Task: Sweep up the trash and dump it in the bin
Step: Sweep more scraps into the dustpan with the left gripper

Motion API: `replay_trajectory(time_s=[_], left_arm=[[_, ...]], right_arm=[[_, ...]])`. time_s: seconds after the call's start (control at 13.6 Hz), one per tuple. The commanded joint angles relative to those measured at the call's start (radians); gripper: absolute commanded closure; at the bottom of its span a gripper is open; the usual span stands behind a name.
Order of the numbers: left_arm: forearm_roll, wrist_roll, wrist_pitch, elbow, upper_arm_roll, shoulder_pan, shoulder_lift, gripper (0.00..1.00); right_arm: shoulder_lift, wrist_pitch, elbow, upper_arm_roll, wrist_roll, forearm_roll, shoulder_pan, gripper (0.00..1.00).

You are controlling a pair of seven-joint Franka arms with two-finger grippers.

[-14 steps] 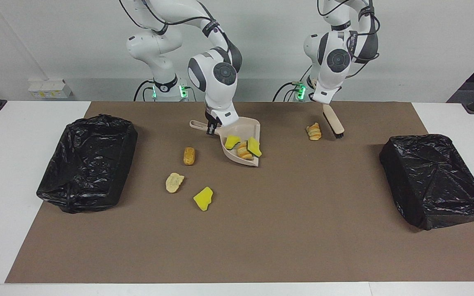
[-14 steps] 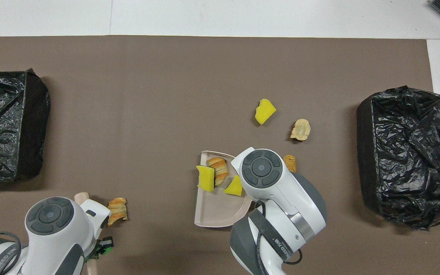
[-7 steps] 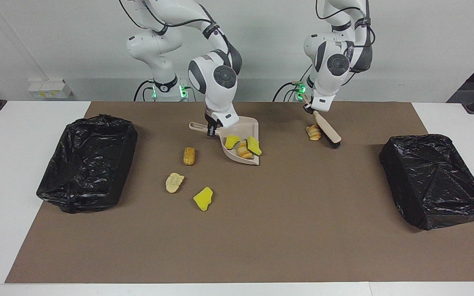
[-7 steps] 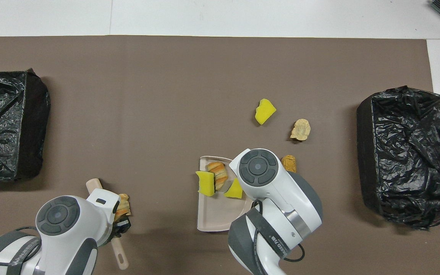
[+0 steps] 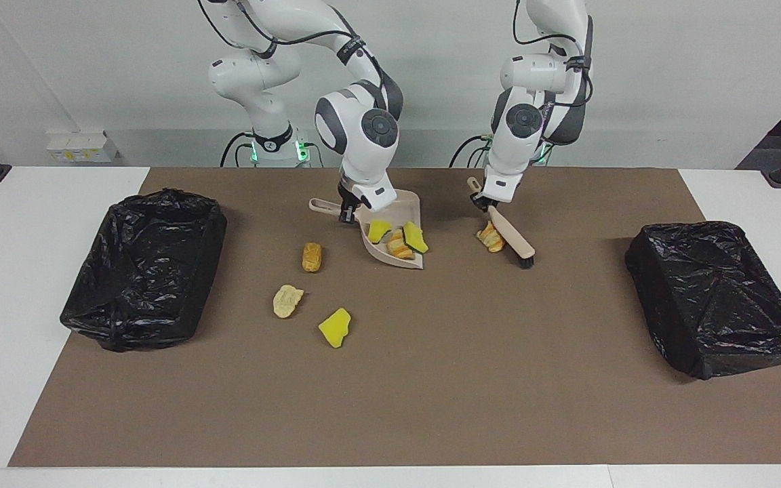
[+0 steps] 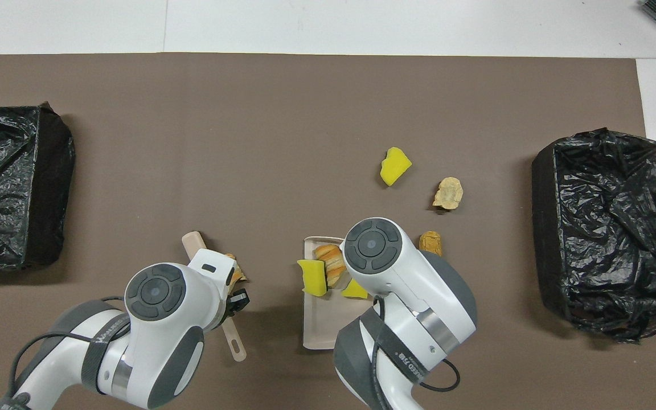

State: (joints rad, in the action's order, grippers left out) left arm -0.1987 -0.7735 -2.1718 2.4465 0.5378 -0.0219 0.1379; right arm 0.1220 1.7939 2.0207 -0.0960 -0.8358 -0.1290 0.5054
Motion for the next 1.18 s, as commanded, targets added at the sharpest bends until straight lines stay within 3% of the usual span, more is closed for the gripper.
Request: replay_trajectory(time_s=[0.0,0.22,0.44,0.74,1.11], left_arm=[[-0.013,-0.010,-0.003,-0.073,0.027,-0.007,-0.053,1.00],[-0.007,0.003,0.090,-0.148,0.024,-0.001,-0.078,1.00],[-0.004,0.037,0.220,-0.190,0.016,0.007,-0.040,1.00],[-0.001,0.294,0.224,-0.126,0.018,0.060,-0.023,1.00],[0.001,0.324,0.130,-0.038,0.037,0.048,0.029,1.00]], right_arm=[[0.028,-0.022,-0.045,-0.002,-0.014,-0.017,-0.004,1.00],[0.031,-0.001,-0.043,-0.002,0.007,-0.011,-0.004,1.00],[0.030,0.005,-0.034,-0.002,0.064,0.006,-0.004,1.00],[0.024,0.036,-0.001,-0.002,0.222,0.074,0.028,1.00],[0.028,0.055,0.000,-0.004,0.225,0.120,0.035,1.00]])
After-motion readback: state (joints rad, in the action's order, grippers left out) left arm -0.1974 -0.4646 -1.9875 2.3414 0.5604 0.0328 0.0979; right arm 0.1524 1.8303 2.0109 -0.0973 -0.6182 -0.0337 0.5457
